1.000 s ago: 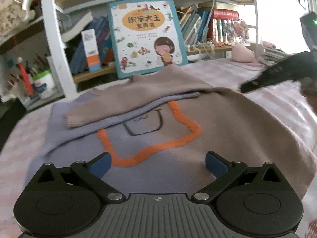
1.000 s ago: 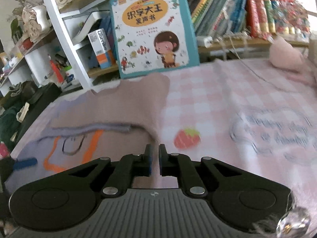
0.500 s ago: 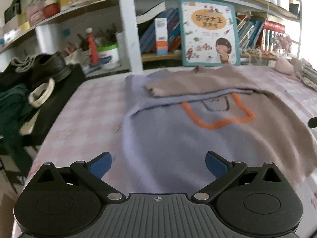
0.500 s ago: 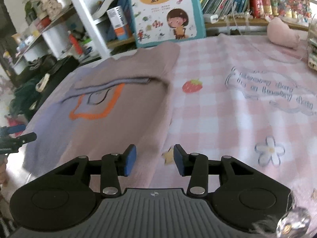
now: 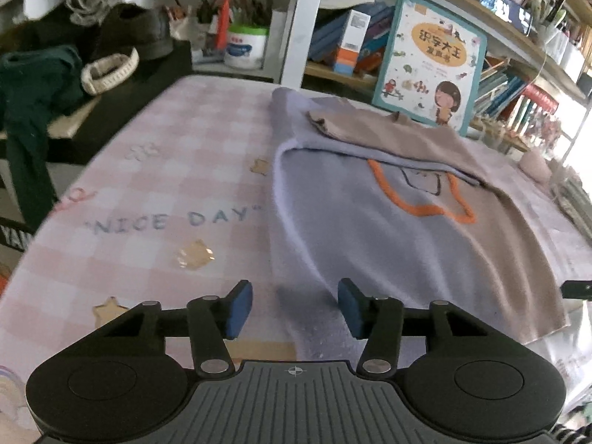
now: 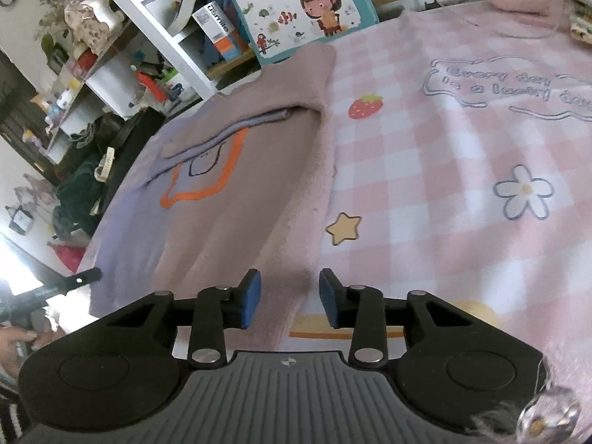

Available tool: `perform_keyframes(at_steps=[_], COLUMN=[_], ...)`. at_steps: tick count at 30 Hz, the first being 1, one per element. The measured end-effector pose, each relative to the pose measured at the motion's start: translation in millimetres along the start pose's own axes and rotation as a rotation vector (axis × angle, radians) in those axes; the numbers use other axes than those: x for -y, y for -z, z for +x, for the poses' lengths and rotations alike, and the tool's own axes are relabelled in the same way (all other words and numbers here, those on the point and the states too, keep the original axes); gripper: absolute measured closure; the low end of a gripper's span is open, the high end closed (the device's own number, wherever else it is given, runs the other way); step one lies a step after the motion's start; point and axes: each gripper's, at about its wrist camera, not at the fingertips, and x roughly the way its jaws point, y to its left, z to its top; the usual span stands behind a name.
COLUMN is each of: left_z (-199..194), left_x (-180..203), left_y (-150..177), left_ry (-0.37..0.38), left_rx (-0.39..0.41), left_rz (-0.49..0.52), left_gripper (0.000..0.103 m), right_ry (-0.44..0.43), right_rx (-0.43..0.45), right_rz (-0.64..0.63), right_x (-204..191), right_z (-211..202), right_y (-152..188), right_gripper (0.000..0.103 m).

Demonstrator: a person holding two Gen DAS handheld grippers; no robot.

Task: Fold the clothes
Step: 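Close the left gripper on the lavender side edge while the right gripper grasps the beige side edge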

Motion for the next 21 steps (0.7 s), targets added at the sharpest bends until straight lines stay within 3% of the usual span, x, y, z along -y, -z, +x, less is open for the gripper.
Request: perform_keyframes(at_steps=[2, 5, 7, 9, 15, 19, 21], left_z=[3, 6, 7, 6, -10, -2, 2], left_x=[-1, -3, -4, -1, 10, 5, 0], left_y=[0, -2, -3, -5, -15, -13, -11], left_ry=[0.004, 0.033, 0.055, 0.067, 0.160, 0.138, 0.126], left_rx=[0.004, 0.005, 0.002, 0.018, 0.092, 0.046, 0.018], left_rz=[-0.007, -0.027, -0.042, -0.042, -0.050, -0.055, -0.065], left_gripper=[0.060, 0.077, 0.088, 0.092, 0.092, 0.091, 0.081], right_ry=[-0.001, -0.002, -0.005, -0.005, -0.103, -0.089, -0.075], right_rx=[0.005, 0.011, 0.012, 0.008, 0.064, 0.039, 0.016], right_rz=[-0.003, -0.008, -0.009, -0.012, 0.004, 0.009, 0.030], right_x=[-2, -5, -6, -9, -18, -15, -10], right_z=[2, 6, 9, 14, 4, 6, 11], right_y=[0, -1, -2, -3, -15, -16, -14], right_gripper=[0.069, 0.069, 0.076, 0.086, 0.088, 0.088, 0.083])
